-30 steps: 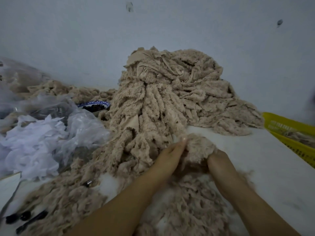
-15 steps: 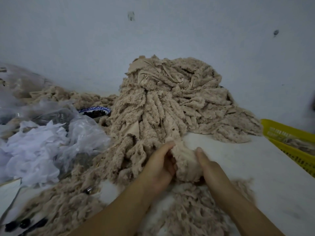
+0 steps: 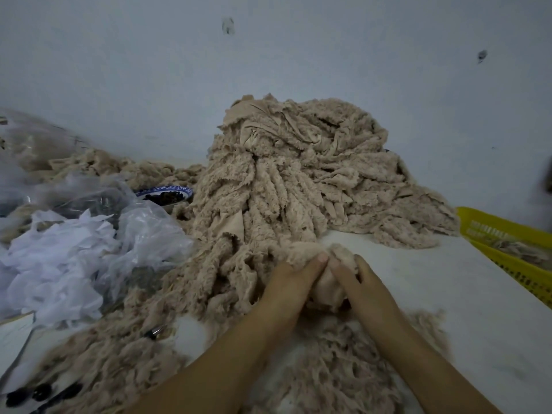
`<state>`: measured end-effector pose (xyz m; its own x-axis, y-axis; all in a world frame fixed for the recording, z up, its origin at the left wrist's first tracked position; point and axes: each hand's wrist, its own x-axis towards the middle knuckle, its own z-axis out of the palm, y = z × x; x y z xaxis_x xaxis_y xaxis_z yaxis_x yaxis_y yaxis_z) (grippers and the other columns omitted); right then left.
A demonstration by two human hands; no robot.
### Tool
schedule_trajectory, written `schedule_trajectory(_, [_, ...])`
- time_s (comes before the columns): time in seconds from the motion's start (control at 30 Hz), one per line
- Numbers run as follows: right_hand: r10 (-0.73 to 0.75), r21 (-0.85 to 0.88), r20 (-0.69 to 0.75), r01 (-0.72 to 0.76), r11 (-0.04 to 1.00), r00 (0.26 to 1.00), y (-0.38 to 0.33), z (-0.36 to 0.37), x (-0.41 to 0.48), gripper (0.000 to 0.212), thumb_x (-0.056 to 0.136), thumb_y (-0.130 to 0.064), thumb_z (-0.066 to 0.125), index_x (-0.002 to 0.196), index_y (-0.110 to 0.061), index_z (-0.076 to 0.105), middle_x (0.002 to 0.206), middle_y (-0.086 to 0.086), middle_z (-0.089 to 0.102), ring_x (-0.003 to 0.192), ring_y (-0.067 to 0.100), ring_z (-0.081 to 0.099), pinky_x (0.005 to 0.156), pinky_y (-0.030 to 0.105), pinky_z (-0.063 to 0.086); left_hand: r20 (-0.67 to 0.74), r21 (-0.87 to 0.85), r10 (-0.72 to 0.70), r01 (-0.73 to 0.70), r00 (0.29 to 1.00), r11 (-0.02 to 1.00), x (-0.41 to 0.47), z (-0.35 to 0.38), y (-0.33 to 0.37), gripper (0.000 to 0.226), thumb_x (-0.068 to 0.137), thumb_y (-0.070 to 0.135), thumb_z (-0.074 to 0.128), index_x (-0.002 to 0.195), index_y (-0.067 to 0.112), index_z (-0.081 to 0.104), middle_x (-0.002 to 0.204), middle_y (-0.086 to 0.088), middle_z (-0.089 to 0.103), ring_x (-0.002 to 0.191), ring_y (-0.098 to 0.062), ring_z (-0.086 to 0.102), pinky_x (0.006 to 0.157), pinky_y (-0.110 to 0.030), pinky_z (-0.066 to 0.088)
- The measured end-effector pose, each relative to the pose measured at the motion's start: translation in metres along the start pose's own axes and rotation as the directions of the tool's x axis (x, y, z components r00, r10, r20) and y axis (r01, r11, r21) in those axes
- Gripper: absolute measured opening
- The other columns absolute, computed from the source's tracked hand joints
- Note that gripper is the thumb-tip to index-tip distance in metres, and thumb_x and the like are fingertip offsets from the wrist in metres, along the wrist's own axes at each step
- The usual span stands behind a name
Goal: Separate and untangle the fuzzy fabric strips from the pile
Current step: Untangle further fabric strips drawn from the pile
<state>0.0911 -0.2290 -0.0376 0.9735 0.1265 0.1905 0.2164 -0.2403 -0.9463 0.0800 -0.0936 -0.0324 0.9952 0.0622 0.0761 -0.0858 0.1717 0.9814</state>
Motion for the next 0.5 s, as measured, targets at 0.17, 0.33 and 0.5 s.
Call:
schedule_trajectory(0.17, [0.008,-0.032,-0.117,-0.012,0.999,0.993,0.0064,-0.0015,0.0043,0.016,0.100,-0.040,0.047,0.092,-0.032,0.058,0.078,-0.018,0.068,0.068,-0.007,0.062,0.059,0.017,0.048,-0.006,0.011,0.034,-0.034,0.999,0.999,-0.0008,0.0037,-0.0027,0.022,0.101,0.028,0.055,0.109,0.016,0.072,0.102,-0.001,0.077,0.097,-0.015,0.073,0.087,-0.031,0.058])
schedule_trajectory(0.33, [0.131,0.202,-0.161,-0.097,0.974,0.978,0.0033,-0.0055,0.0065,0.029,0.103,-0.033,0.046,0.086,-0.020,0.066,0.061,-0.010,0.064,0.053,0.004,0.061,0.054,0.025,0.049,-0.068,-0.033,-0.022,0.020,0.997,0.999,0.0039,0.0016,-0.0003,0.025,0.101,0.043,0.052,0.086,0.030,0.068,0.075,0.018,0.074,0.069,0.000,0.071,0.055,-0.015,0.053])
schedule_trajectory(0.5, [0.161,0.268,-0.168,-0.112,0.957,0.972,0.0036,-0.0060,0.0075,0.035,0.104,-0.036,0.043,0.087,-0.020,0.069,0.056,-0.011,0.063,0.051,0.004,0.059,0.060,0.032,0.046,-0.137,-0.084,-0.097,0.086,0.986,0.993,0.0062,-0.0004,0.0005,0.030,0.096,0.052,0.055,0.100,0.026,0.070,0.088,0.008,0.077,0.081,-0.012,0.074,0.061,-0.022,0.056])
